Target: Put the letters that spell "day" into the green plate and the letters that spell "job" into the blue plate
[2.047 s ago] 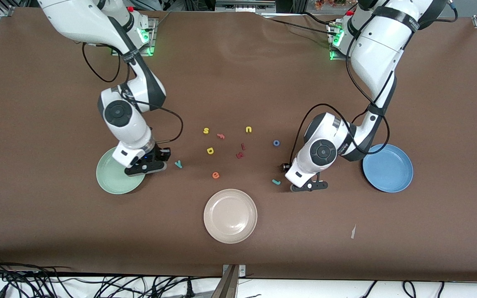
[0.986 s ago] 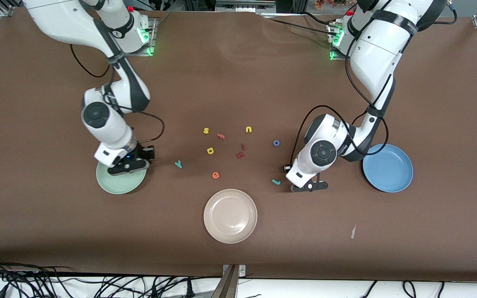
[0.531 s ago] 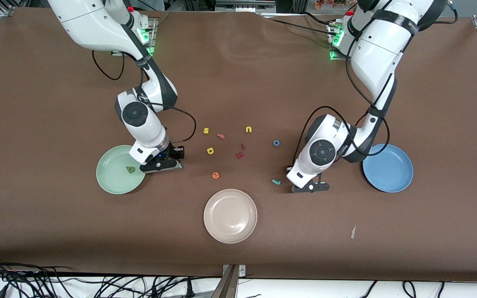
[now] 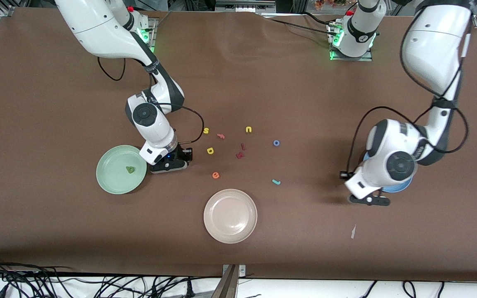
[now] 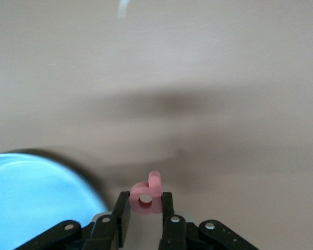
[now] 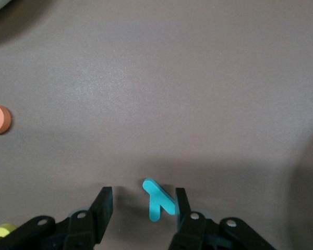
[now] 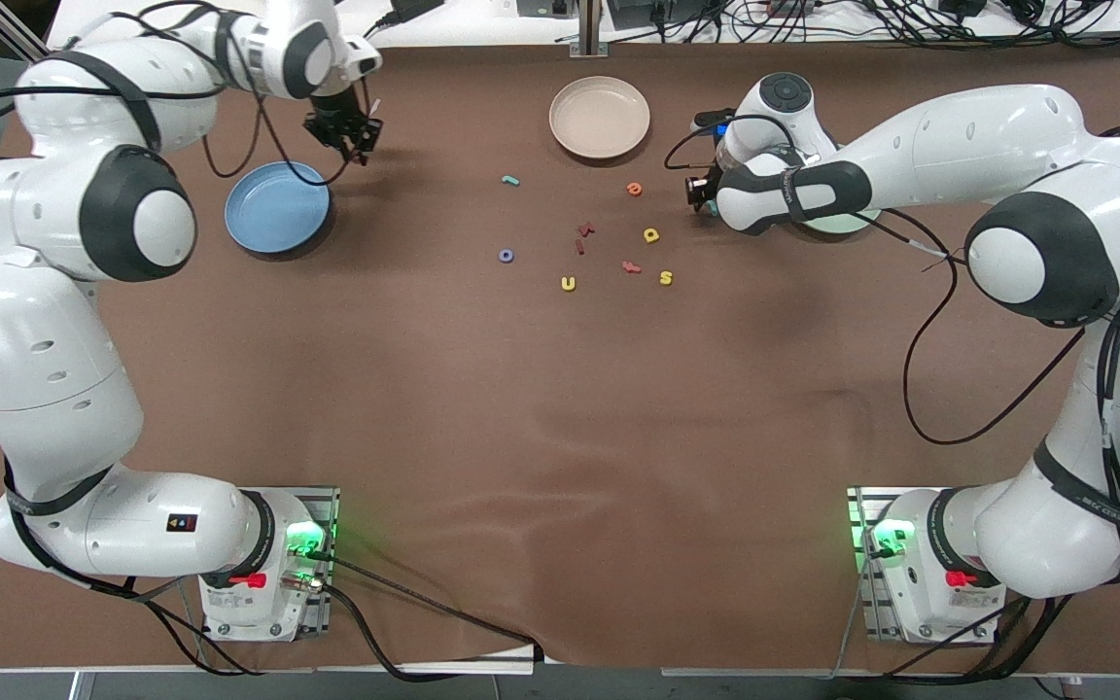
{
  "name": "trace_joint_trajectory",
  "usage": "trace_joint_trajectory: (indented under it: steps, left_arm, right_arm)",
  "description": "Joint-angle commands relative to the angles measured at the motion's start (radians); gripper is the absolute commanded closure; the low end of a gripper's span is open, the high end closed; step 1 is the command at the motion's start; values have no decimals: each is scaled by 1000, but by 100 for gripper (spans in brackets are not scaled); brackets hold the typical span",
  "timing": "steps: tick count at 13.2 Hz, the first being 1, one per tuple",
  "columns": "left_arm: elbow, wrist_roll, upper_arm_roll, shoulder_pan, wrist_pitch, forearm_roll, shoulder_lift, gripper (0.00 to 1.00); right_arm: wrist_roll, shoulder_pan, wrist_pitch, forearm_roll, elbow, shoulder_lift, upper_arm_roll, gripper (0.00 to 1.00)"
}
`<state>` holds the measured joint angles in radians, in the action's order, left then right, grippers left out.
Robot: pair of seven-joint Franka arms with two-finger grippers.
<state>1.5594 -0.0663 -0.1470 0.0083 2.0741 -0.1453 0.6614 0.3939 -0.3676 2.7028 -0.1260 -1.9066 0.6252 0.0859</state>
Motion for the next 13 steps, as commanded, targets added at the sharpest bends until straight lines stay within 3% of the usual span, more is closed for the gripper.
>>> trace_joint_trajectory:
  steps: [1,3,5,6,7,8,12,13]
  left_arm:
    - [111,138,-13,84,3,-23,-88,100]
    - [157,196,-13,128,14,-34,-106,100]
    - [290,207,-14,162,131,-92,-158,100]
    - [354,207,-14,173,194,-94,-184,88]
    - [363,207,-14,177,199,-94,-183,55]
    - [358,210,-16,177,198,-94,-181,1]
    - [318,192,-32,158,129,-76,-206,0]
    - [308,128,-78,154,107,-57,-209,0]
  right_arm:
    - [11,-4,15,-1,-8,2,-3,43]
    - [11,-4,37,-1,-29,1,-3,43]
    - [10,-4,60,-3,-49,1,-3,45]
    - [8,-4,60,-3,-52,1,-3,46]
    - [6,-4,60,-3,-57,1,-5,47]
    - [3,-4,60,-3,-58,1,-5,47]
    - [3,-4,60,-15,-60,1,-8,48]
    - [3,-4,61,-15,-64,-1,-8,51]
